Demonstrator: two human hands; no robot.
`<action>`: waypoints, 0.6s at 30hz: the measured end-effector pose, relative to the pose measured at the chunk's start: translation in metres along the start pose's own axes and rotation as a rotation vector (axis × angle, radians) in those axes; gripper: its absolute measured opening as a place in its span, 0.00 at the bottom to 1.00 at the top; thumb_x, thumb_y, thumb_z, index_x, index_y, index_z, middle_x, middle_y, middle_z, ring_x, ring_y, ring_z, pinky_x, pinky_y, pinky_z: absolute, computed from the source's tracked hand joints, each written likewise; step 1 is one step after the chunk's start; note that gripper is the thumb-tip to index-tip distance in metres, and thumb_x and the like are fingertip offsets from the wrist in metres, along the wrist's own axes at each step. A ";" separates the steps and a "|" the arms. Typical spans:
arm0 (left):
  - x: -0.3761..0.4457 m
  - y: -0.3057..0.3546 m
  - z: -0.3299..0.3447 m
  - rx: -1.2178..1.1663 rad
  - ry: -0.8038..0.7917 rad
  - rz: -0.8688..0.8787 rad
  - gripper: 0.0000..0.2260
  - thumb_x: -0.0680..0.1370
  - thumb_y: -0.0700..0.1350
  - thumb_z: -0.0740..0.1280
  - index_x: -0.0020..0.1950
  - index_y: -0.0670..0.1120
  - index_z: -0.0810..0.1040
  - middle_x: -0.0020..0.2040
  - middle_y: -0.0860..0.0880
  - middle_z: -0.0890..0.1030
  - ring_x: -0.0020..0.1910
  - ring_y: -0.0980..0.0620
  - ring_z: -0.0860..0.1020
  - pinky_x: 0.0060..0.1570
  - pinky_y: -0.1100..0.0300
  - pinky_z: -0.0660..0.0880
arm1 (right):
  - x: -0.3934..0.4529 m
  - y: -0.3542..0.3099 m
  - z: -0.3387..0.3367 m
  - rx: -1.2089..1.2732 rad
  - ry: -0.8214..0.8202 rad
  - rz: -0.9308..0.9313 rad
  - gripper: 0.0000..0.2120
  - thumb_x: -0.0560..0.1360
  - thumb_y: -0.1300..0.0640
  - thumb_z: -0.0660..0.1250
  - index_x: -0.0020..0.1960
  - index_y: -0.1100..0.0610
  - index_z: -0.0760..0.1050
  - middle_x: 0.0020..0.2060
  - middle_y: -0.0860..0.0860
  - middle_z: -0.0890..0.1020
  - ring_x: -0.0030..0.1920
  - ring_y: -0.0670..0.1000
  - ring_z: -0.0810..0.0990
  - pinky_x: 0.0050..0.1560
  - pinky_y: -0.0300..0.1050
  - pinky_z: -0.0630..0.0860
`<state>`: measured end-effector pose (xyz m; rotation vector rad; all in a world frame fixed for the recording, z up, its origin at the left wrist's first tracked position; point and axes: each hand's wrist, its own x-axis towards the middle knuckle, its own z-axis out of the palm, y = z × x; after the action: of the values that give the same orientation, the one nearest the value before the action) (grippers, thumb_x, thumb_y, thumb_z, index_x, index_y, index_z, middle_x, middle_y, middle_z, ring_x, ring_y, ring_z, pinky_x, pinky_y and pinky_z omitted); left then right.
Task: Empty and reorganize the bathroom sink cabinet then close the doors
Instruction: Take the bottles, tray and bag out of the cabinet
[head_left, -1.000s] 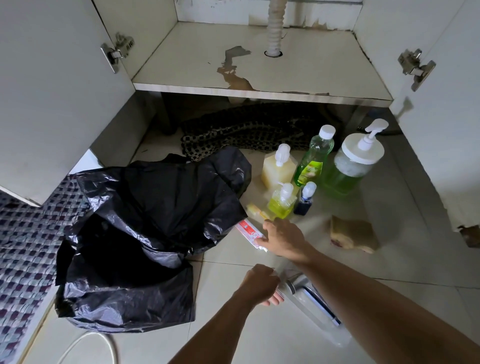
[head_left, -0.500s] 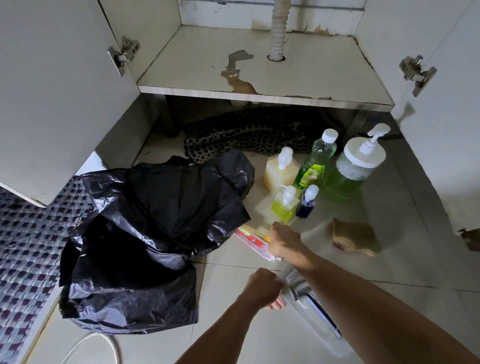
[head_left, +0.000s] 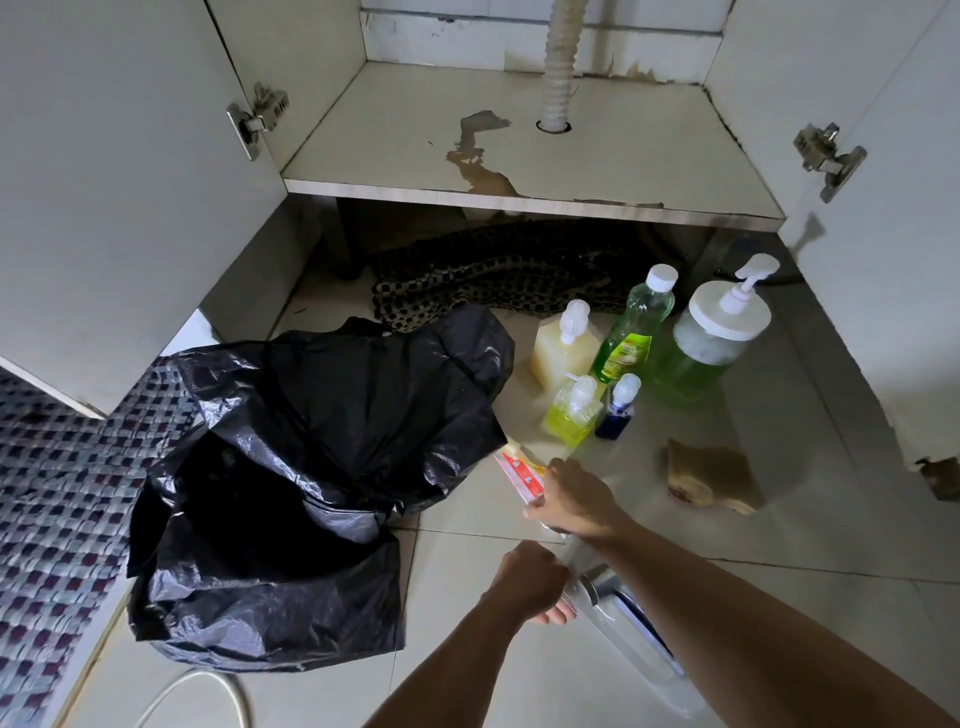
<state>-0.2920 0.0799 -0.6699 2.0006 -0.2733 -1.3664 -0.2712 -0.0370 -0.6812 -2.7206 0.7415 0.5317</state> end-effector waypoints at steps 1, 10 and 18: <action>0.000 0.000 -0.001 -0.004 0.001 0.001 0.13 0.77 0.39 0.56 0.36 0.43 0.76 0.42 0.41 0.85 0.28 0.56 0.79 0.34 0.65 0.77 | 0.000 -0.002 0.001 -0.012 0.006 -0.002 0.21 0.72 0.51 0.66 0.61 0.62 0.70 0.57 0.57 0.77 0.59 0.58 0.77 0.57 0.46 0.74; -0.003 -0.002 -0.002 -0.041 -0.005 -0.008 0.14 0.74 0.36 0.55 0.32 0.43 0.75 0.19 0.53 0.77 0.21 0.59 0.77 0.22 0.69 0.70 | 0.004 0.011 -0.019 -0.123 0.011 -0.040 0.12 0.76 0.63 0.61 0.57 0.63 0.75 0.55 0.57 0.81 0.56 0.57 0.80 0.49 0.45 0.76; -0.006 0.001 -0.001 -0.050 0.004 -0.055 0.14 0.75 0.37 0.55 0.32 0.41 0.75 0.44 0.38 0.84 0.28 0.53 0.78 0.27 0.67 0.71 | -0.037 0.035 -0.077 -0.018 0.030 -0.138 0.08 0.76 0.57 0.62 0.51 0.60 0.75 0.44 0.58 0.81 0.47 0.58 0.81 0.46 0.49 0.77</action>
<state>-0.2929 0.0827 -0.6646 1.9832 -0.1813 -1.3897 -0.2981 -0.0770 -0.6030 -2.7765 0.5533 0.4692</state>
